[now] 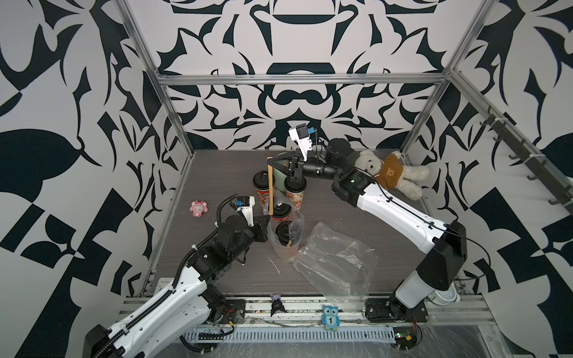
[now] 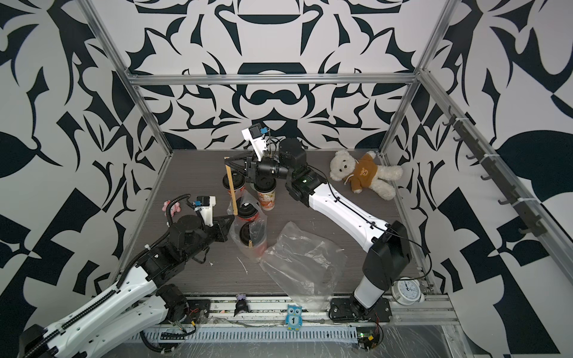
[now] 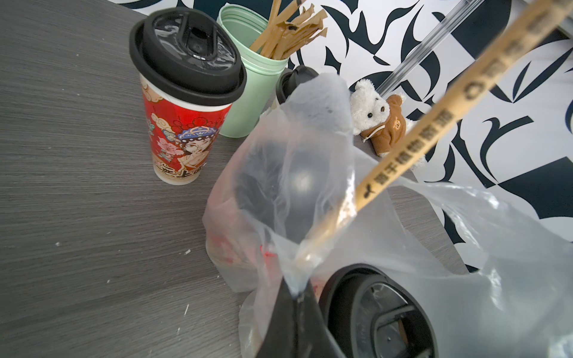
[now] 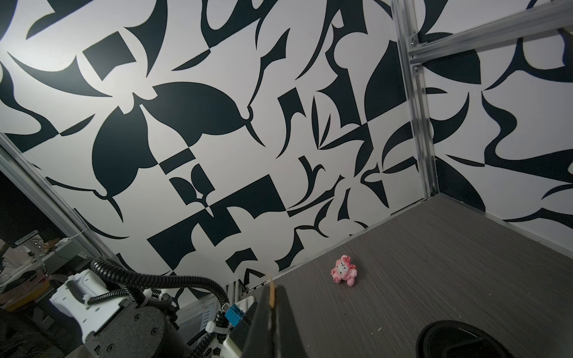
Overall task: Pack milk tea into plastic carrier bags
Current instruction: Place the straw in the plastic carrier bag.
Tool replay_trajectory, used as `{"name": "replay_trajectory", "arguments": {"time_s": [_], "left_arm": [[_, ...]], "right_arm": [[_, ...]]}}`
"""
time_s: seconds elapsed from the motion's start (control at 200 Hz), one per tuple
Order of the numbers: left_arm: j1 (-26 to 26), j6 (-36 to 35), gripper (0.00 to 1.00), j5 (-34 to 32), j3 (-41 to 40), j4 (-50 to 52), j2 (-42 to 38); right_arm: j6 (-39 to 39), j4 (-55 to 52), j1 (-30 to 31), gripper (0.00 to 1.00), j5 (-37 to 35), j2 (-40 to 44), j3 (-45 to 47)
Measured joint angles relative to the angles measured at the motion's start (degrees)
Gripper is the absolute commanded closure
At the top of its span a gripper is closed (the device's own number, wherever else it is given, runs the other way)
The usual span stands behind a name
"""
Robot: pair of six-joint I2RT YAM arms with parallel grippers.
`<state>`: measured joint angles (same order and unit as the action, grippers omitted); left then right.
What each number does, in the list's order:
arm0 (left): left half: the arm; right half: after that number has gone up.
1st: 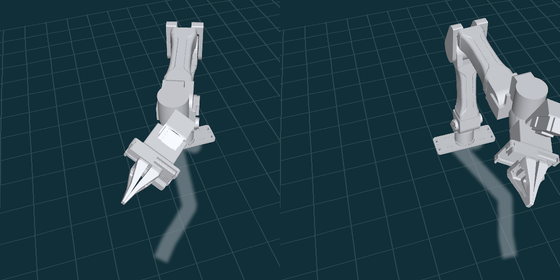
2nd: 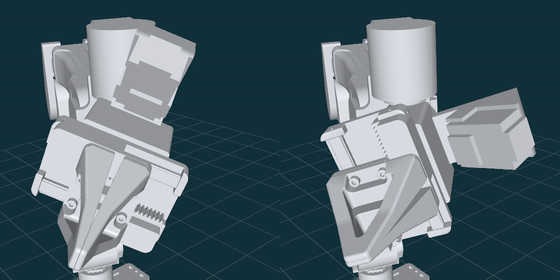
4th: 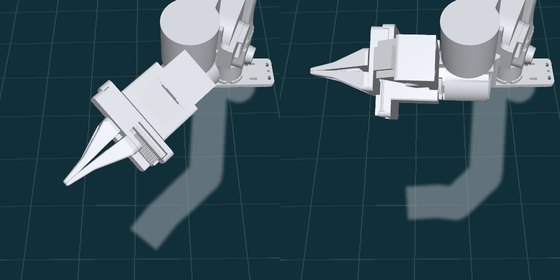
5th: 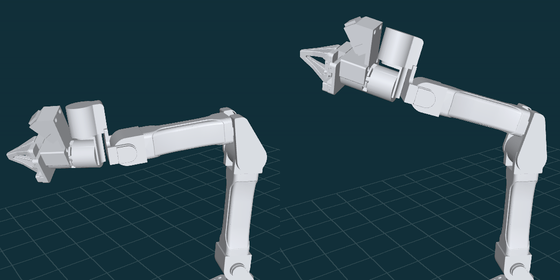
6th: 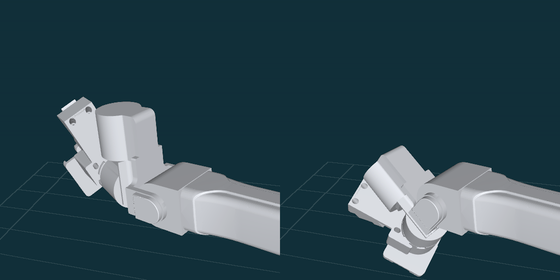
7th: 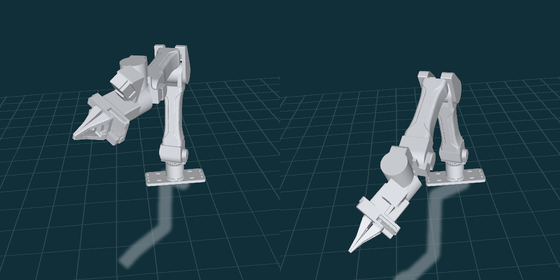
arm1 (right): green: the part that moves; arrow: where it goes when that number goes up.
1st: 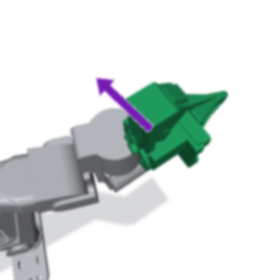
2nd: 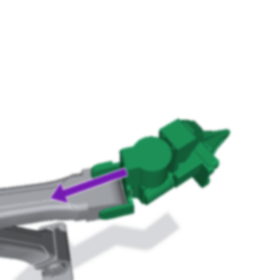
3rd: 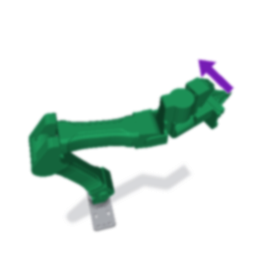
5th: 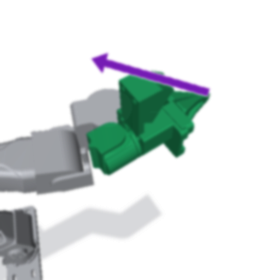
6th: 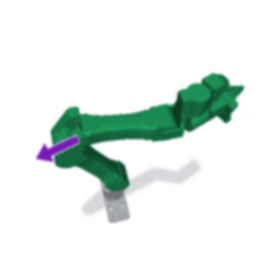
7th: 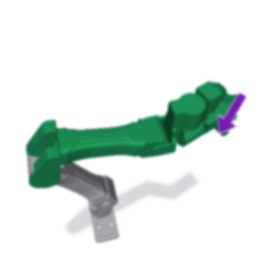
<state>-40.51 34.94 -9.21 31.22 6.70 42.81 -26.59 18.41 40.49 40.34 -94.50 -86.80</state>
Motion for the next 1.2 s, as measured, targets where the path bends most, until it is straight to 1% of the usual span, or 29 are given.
{"name": "replay_trajectory", "arguments": {"time_s": [0.345,0.535,0.745,0.935,1.2], "left_arm": [[0.0,0.0,1.0,0.0,0.0,0.0,1.1],[0.0,0.0,1.0,-0.2,0.0,0.0,1.0],[0.0,0.0,1.0,-0.9,1.0,0.4,0.9],[0.0,0.0,1.0,-1.4,2.4,0.4,1.0],[0.0,0.0,1.0,-1.9,2.6,0.4,2.2]], "right_arm": [[0.3,8.9,0.1,1.0,-3.6,-3.0,4.3],[3.0,11.4,0.8,1.0,-5.2,-3.0,5.7],[9.0,11.0,3.0,1.0,-6.7,-3.0,5.8],[15.9,7.6,5.0,1.0,-8.9,-2.9,5.9],[20.9,5.1,5.6,1.0,-11.3,-2.9,6.3]]}}
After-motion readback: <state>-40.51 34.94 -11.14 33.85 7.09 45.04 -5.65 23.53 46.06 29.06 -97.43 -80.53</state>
